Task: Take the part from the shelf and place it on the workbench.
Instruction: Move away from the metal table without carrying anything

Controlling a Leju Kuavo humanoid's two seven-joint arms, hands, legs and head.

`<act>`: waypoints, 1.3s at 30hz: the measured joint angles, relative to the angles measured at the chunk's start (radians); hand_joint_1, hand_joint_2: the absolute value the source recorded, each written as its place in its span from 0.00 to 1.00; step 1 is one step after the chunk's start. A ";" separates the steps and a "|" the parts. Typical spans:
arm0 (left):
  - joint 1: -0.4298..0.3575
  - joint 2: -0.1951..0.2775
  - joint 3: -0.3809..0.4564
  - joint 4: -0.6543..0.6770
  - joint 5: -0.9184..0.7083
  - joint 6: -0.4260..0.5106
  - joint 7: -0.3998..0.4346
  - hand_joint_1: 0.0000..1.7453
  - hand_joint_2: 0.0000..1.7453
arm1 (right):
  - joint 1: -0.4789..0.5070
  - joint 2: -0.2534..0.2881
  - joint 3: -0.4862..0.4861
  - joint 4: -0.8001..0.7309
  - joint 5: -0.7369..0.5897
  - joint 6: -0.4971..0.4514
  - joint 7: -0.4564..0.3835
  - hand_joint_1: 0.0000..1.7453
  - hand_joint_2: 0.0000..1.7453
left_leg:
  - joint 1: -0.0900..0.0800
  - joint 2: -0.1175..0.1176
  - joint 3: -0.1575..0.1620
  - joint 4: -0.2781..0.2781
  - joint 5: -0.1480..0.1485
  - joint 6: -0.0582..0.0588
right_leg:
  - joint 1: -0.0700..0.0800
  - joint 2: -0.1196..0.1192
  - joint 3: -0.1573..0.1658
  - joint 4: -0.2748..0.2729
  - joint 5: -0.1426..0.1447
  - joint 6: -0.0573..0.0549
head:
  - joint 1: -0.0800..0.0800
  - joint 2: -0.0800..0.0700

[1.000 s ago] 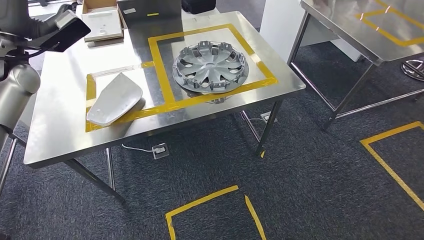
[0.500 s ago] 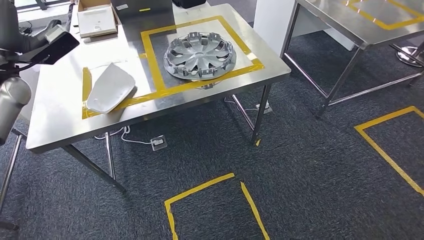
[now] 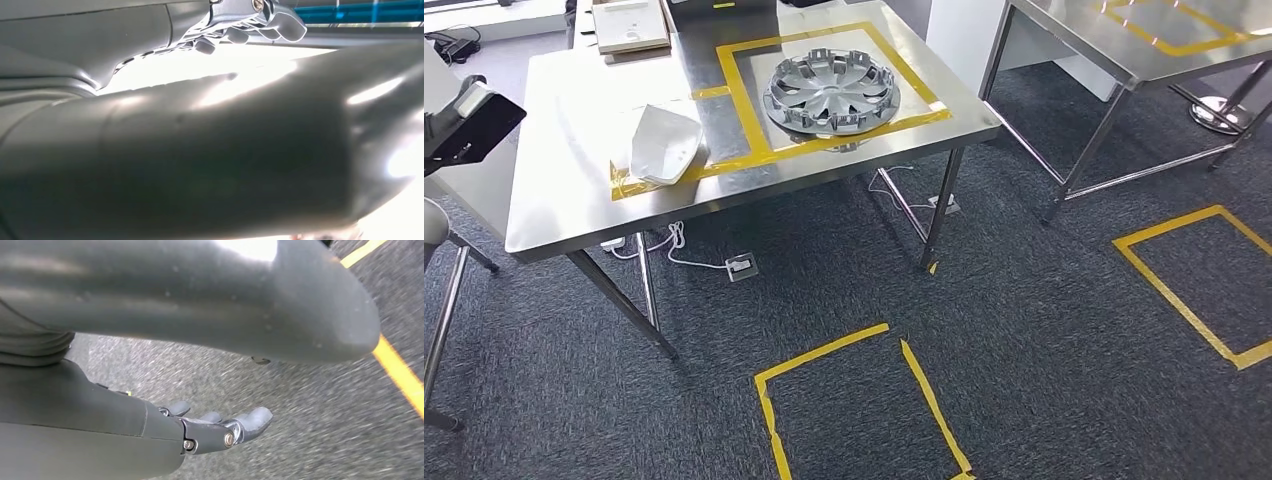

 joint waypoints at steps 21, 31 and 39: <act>0.675 0.032 0.443 0.191 0.505 -0.157 0.117 0.00 1.00 | -0.003 0.000 -0.032 0.000 0.012 -0.019 0.049 0.00 1.00 | 0.017 -0.002 0.148 -0.011 -0.124 -0.048 | -0.016 0.007 0.041 -0.242 0.105 -0.003 | -0.002 0.000; 0.998 -0.128 0.621 0.244 0.625 -0.324 0.304 0.00 1.00 | 0.074 -0.029 0.090 0.000 -0.057 -0.017 0.062 0.00 1.00 | 0.012 0.001 0.086 -0.009 -0.070 -0.009 | 0.008 0.003 0.057 -0.089 -0.049 -0.008 | 0.001 0.000; 1.060 -0.187 0.625 0.214 0.647 -0.385 0.289 0.00 1.00 | 0.121 -0.050 0.284 -0.008 -0.212 -0.052 0.029 0.00 1.00 | 0.007 -0.001 0.082 -0.012 -0.065 -0.021 | 0.023 -0.001 0.156 -0.262 0.001 -0.030 | 0.004 0.000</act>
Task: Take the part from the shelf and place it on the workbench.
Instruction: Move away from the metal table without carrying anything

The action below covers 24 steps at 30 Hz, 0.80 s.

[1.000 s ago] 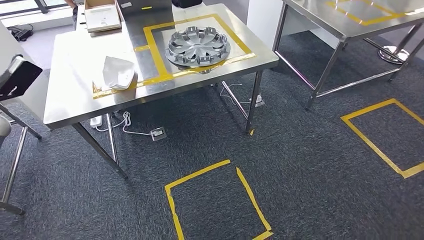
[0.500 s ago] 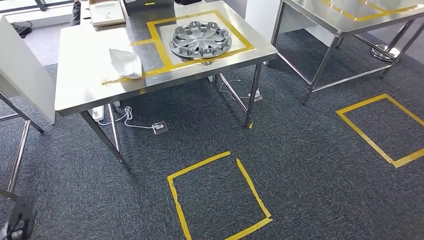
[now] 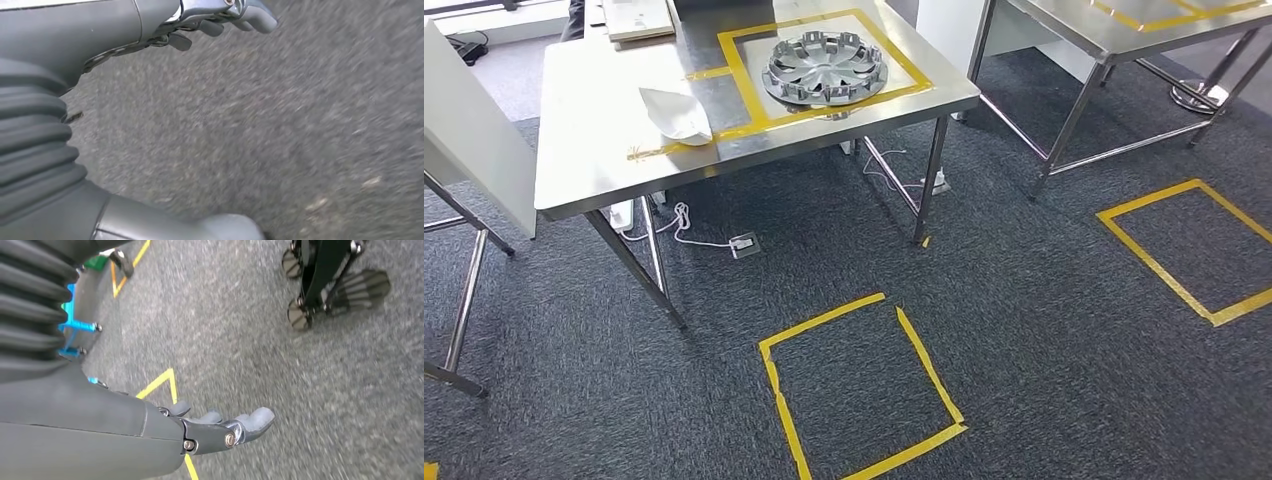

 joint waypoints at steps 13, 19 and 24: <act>0.148 -0.090 -0.010 -0.036 0.037 -0.107 -0.032 0.00 1.00 | 0.042 -0.026 0.364 -0.098 -0.272 -0.060 -0.056 0.00 1.00 | 0.000 -0.004 0.000 -0.006 0.007 -0.008 | 0.000 -0.003 -0.002 0.001 0.000 -0.005 | 0.000 0.000; 0.205 -0.125 -0.032 -0.052 0.054 -0.155 -0.046 0.00 1.00 | 0.061 -0.035 0.516 -0.148 -0.396 -0.086 -0.081 0.00 1.00 | 0.000 -0.004 0.000 -0.005 0.006 -0.006 | -0.003 -0.003 -0.003 0.001 0.000 -0.005 | 0.000 0.000; 0.233 -0.143 -0.044 -0.061 0.065 -0.183 -0.054 0.00 0.00 | 0.070 -0.039 0.599 -0.174 -0.468 -0.103 -0.093 0.00 0.00 | 0.000 -0.004 -0.001 -0.005 0.006 -0.006 | -0.003 -0.003 -0.002 0.001 0.000 -0.004 | 0.000 0.000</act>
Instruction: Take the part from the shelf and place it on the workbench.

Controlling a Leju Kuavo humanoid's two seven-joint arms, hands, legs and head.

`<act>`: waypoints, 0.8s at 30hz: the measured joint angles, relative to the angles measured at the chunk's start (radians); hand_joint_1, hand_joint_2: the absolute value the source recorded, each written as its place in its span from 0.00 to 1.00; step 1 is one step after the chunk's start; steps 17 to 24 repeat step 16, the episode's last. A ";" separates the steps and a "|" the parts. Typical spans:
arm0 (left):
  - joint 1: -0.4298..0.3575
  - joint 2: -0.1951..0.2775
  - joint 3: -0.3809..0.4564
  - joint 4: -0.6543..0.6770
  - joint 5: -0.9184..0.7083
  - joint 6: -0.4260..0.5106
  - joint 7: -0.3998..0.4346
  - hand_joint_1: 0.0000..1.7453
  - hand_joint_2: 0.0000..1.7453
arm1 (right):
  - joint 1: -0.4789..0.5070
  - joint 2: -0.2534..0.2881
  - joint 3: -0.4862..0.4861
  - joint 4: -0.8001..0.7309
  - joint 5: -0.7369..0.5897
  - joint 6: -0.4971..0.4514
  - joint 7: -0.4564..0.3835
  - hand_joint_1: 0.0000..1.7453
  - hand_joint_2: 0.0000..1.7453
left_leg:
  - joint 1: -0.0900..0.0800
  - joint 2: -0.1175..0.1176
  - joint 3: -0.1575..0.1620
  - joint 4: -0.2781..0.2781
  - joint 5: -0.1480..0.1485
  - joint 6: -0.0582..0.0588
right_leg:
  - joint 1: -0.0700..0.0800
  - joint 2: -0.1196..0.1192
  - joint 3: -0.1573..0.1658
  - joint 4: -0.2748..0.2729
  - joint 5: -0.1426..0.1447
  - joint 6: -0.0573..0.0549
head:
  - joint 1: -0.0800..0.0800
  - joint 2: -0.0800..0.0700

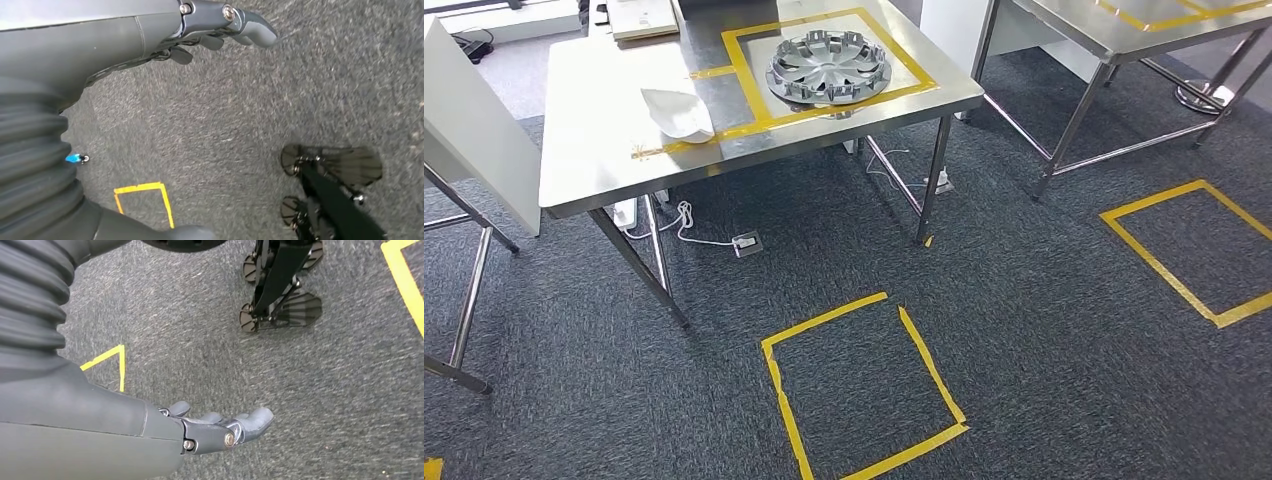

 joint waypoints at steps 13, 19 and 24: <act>0.012 -0.009 -0.018 -0.009 0.002 -0.005 -0.001 0.00 0.00 | 0.007 -0.005 0.051 -0.017 -0.010 -0.004 0.000 0.00 0.00 | -0.001 0.000 0.002 0.003 -0.001 0.001 | -0.001 0.000 -0.001 -0.001 0.001 0.002 | 0.000 0.000; 0.004 -0.009 -0.018 -0.028 0.002 -0.005 -0.001 0.00 0.00 | 0.027 -0.004 0.052 -0.008 -0.011 -0.003 -0.001 0.00 0.00 | -0.006 0.002 0.007 0.010 -0.002 0.009 | -0.004 0.003 -0.004 -0.003 0.004 0.008 | -0.001 0.000; 0.004 -0.009 -0.018 -0.028 0.002 -0.005 -0.001 0.00 0.00 | 0.027 -0.004 0.052 -0.008 -0.011 -0.003 -0.001 0.00 0.00 | -0.006 0.002 0.007 0.010 -0.002 0.009 | -0.004 0.003 -0.004 -0.003 0.004 0.008 | -0.001 0.000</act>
